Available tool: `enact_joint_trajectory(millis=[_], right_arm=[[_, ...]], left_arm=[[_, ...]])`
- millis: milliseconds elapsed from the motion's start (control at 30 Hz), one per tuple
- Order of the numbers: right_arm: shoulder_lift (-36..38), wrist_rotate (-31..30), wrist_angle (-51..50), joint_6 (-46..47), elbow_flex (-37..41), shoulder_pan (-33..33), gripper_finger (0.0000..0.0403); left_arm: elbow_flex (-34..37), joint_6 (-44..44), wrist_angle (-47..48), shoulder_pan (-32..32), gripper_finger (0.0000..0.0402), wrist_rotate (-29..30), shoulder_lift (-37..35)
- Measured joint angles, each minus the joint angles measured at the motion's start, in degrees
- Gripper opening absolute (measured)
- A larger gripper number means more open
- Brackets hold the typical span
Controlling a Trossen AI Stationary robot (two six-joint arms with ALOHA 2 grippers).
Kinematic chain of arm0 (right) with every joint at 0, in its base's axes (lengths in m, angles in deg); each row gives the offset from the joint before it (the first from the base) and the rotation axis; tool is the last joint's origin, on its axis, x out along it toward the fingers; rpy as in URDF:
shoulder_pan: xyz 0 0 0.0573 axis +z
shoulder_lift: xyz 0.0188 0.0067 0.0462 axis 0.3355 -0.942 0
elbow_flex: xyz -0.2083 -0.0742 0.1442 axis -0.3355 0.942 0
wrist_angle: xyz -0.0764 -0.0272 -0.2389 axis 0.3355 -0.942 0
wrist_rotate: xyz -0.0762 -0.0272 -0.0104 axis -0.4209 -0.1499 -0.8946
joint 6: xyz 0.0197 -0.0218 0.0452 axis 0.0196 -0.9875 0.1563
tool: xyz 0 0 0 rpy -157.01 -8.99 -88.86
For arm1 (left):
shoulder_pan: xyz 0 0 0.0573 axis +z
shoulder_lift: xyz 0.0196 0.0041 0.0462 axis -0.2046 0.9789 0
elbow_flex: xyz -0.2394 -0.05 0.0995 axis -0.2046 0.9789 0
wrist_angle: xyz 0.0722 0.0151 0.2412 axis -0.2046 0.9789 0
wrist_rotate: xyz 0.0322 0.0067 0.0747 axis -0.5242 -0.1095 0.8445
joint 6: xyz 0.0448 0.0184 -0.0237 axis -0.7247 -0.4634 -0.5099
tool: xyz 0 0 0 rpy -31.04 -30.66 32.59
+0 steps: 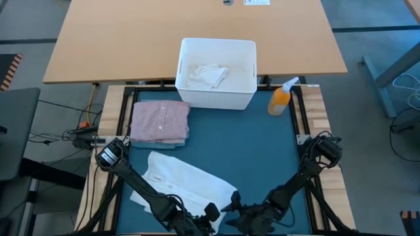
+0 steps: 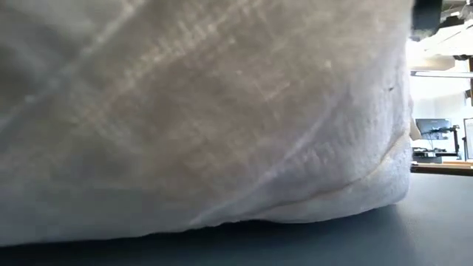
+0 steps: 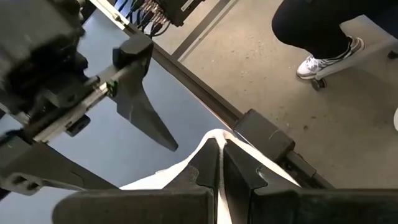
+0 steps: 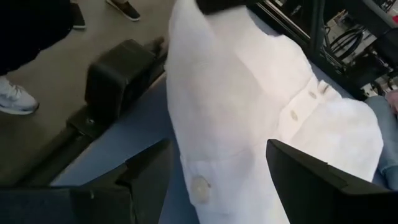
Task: Fold Laundry from Bin
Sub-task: Fold the white shirt
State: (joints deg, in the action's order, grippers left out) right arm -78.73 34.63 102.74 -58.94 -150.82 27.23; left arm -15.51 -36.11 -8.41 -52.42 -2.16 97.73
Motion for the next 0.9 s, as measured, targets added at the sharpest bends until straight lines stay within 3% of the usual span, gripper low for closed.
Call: enact_joint_trajectory(millis=[467, 900], right_arm=[[0.0, -1.5, -0.1, -3.0, -0.4, -0.2, 0.0286], [0.0, -1.0, -0.5, 1.0, -0.4, -2.0, 0.0286]], left_arm=[[0.0, -2.2, 0.1, 0.0, 0.0, -0.2, 0.0], [0.0, -2.4, 0.1, 0.0, 0.0, -0.1, 0.0]])
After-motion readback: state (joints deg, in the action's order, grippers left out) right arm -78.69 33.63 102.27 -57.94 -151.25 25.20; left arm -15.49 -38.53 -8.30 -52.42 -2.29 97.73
